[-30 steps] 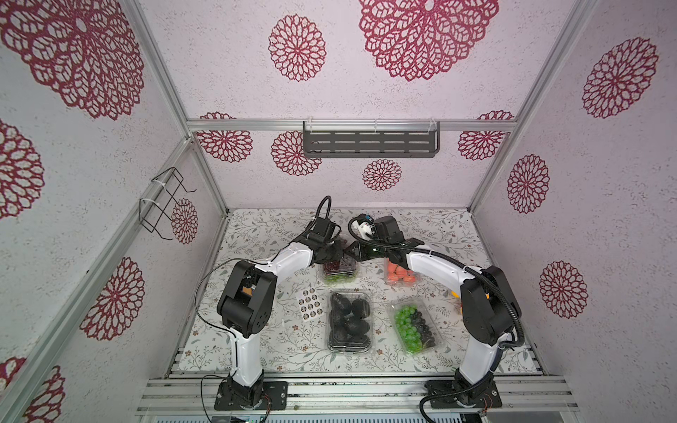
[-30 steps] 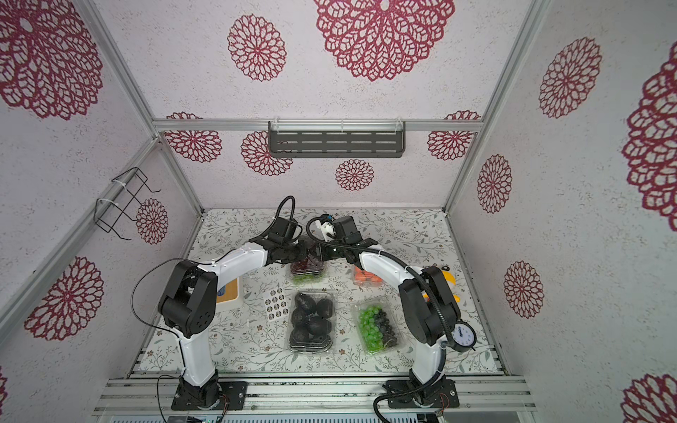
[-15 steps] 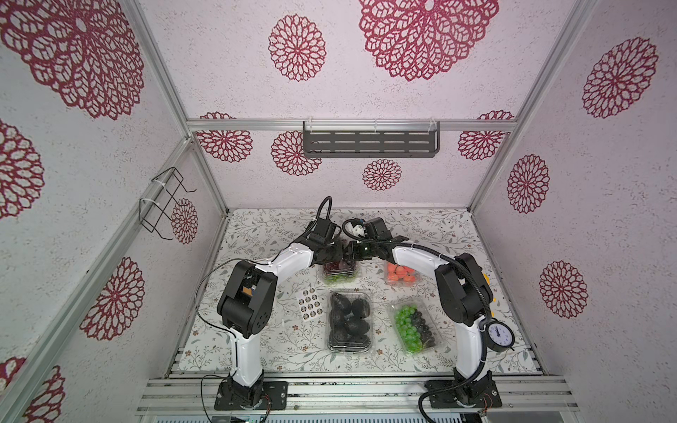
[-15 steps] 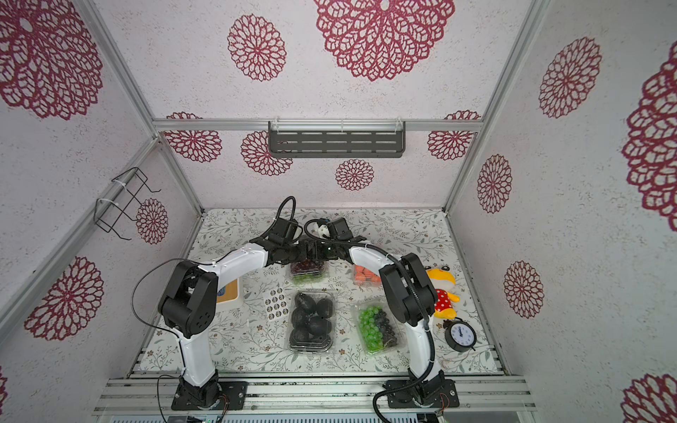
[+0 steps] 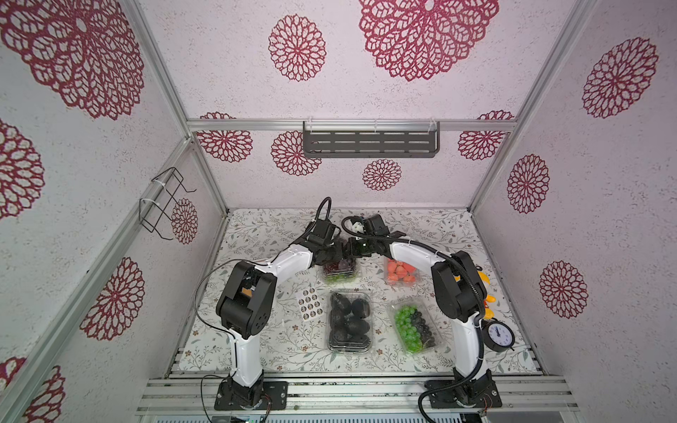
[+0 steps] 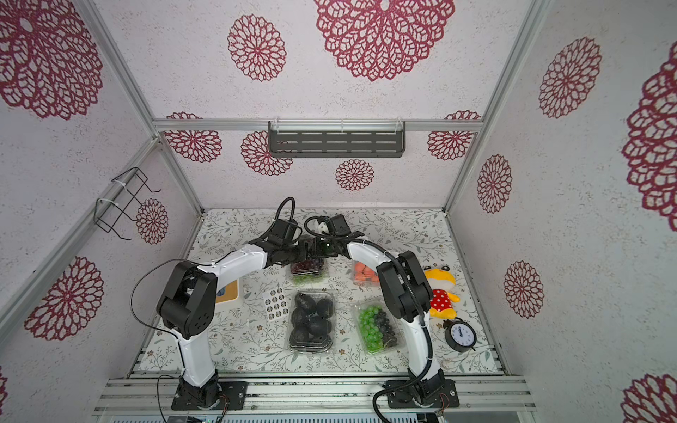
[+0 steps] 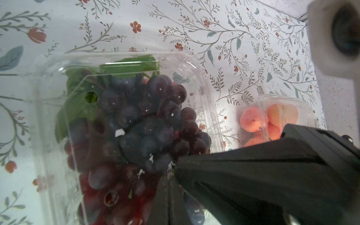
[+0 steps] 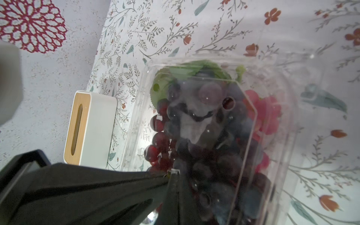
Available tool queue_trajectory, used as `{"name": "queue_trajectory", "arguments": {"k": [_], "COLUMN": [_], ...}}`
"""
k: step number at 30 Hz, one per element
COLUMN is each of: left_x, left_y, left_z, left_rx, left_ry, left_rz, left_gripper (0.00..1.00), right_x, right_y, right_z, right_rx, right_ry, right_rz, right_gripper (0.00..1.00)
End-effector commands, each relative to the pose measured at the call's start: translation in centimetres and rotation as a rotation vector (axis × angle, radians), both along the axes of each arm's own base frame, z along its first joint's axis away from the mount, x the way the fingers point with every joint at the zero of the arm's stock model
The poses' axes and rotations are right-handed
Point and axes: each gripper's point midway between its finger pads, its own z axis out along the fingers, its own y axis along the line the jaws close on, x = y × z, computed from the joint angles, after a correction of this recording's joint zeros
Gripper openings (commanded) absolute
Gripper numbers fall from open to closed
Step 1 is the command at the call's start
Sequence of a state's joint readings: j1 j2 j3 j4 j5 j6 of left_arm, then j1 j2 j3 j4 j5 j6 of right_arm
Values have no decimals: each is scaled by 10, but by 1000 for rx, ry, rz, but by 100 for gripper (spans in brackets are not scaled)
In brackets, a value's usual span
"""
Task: Label fruit boxes
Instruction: Stick the label on the fruit box.
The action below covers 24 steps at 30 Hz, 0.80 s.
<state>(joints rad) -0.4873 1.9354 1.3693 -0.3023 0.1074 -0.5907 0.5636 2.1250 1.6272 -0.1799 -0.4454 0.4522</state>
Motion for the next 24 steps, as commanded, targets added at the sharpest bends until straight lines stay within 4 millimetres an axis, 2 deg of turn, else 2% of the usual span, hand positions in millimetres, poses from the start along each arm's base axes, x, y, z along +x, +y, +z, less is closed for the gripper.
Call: {"name": "queue_trajectory", "arguments": {"k": [1, 7, 12, 18, 24], "left_x": [-25, -24, -24, -24, -26], "left_y": [4, 8, 12, 12, 8], "left_z": [-20, -12, -9, -17, -17], "left_rx": [31, 41, 48, 42, -56], "left_ry": [95, 74, 62, 74, 68], "left_rz": [-34, -19, -8, -10, -22], "left_gripper": [2, 13, 17, 21, 35], "right_x": [-3, -6, -10, -11, -17], "right_y": [-6, -5, -1, 1, 5], "right_z": [-25, -26, -26, -10, -5], "right_rx": [-75, -88, -76, -43, 20], "right_ry": [38, 35, 43, 9, 22], "right_rz": [-11, -4, 17, 27, 61], "right_gripper": [0, 0, 0, 0, 0]}}
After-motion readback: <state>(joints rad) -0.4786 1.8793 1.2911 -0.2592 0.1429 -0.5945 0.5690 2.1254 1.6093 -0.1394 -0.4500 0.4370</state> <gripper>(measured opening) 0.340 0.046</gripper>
